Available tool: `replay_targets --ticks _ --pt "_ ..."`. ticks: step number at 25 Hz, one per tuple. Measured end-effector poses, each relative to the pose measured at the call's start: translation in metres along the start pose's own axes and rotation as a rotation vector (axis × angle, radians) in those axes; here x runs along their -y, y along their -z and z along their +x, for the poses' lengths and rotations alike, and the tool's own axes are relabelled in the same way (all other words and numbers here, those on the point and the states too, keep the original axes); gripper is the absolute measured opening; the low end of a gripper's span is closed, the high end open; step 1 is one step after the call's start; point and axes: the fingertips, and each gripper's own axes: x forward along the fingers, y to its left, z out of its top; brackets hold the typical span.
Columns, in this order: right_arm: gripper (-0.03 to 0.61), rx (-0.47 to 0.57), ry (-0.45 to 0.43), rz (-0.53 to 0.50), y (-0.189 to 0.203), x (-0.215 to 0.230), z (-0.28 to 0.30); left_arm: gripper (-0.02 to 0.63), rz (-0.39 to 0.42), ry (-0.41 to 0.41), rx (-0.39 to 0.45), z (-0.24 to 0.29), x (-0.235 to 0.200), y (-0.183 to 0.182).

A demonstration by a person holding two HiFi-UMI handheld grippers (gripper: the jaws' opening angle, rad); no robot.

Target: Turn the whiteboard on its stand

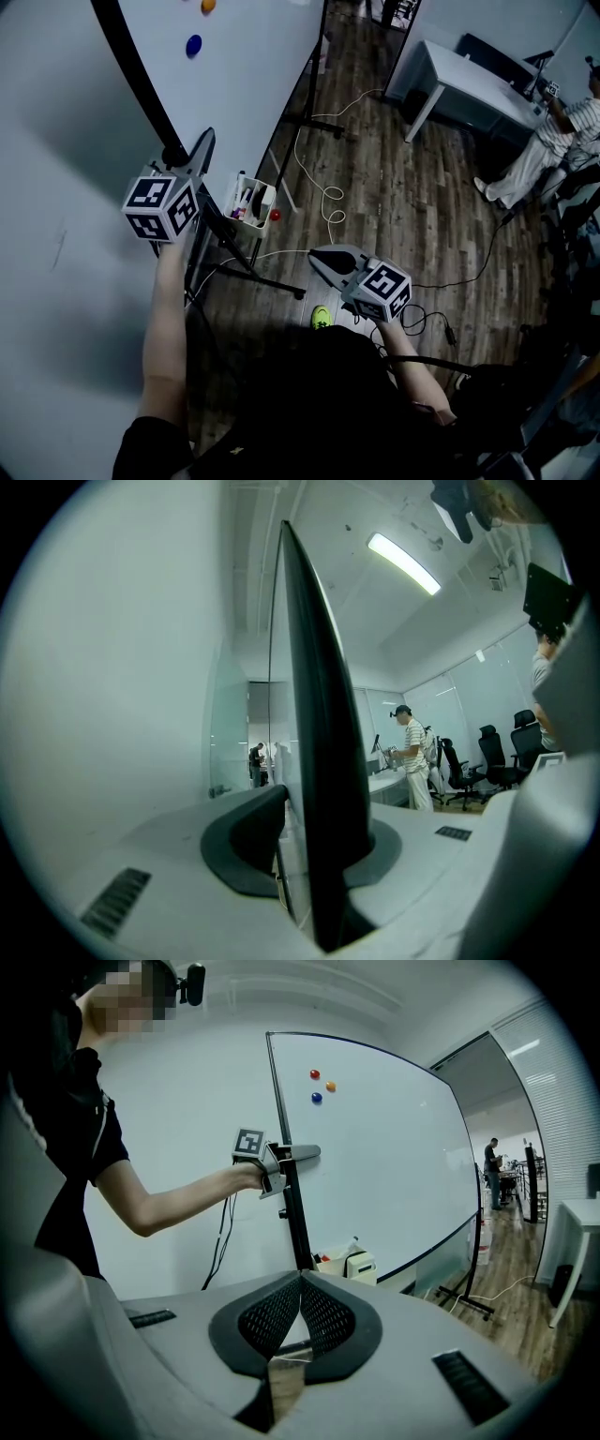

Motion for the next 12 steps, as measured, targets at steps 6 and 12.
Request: replay_targets --ticks 6,12 --pt "0.021 -0.006 0.004 0.004 0.008 0.002 -0.008 0.106 -0.016 -0.007 0.016 0.000 -0.003 0.003" --pt "0.021 -0.002 0.015 0.001 0.011 0.013 -0.013 0.118 -0.045 0.036 0.050 0.001 -0.005 0.010"
